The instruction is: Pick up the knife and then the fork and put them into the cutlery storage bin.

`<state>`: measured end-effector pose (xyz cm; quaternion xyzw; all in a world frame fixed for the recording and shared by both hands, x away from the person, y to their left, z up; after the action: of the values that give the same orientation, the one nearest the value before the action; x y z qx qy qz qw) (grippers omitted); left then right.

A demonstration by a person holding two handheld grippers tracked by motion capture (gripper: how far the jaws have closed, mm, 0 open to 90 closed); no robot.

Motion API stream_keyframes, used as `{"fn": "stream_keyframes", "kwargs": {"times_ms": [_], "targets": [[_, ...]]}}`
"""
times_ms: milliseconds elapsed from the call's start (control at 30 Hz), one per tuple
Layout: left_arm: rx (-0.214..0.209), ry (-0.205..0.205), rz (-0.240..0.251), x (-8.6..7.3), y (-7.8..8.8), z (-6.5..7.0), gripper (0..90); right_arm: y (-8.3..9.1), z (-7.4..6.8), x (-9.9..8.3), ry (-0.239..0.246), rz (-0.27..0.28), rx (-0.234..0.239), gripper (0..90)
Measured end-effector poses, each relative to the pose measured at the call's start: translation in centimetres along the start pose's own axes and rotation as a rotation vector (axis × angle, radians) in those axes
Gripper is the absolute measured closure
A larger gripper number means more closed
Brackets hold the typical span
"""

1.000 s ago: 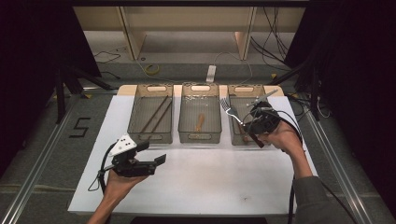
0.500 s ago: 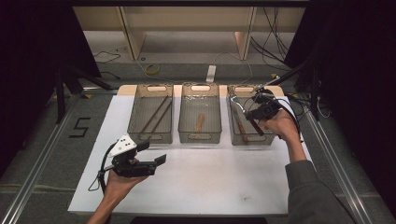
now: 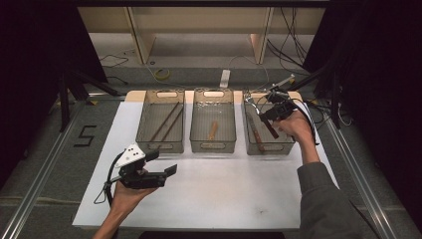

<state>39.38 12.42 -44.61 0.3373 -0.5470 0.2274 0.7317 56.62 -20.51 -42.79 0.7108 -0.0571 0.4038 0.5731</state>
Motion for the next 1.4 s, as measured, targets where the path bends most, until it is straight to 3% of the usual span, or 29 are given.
{"fn": "stream_keyframes", "kwargs": {"times_ms": [600, 1167, 1333, 1400], "targets": [[0.003, 0.000, 0.000, 0.0, 0.0, 0.0, 15.2, -2.0, 0.9, -0.6, -0.077, -0.023, -0.044, 77.6], [0.005, 0.005, -0.003, 0.0, 0.0, 0.0, 15.2, -3.9, 0.8, -1.9, -0.102, -0.075, -0.051, 76.7], [0.004, 0.006, -0.002, 0.0, 0.0, 0.0, 15.2, -4.3, 0.3, -2.2, -0.118, -0.094, -0.023, 59.0], [0.004, 0.005, -0.002, 0.0, 0.0, 0.0, 15.2, -4.1, 0.3, -2.1, -0.116, -0.083, -0.018, 57.5]]}}
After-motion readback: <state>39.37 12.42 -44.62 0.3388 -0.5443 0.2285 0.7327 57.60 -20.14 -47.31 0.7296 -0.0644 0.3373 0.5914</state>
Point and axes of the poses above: each handheld gripper's, and its own axes: y roughly backward along the jaws, x roughly out of its top, z roughly to its right, the point moved 9 cm from there along -y, roughly forward along the jaws, and after that the axes turned 9 degrees about z, right-handed, at the moved point
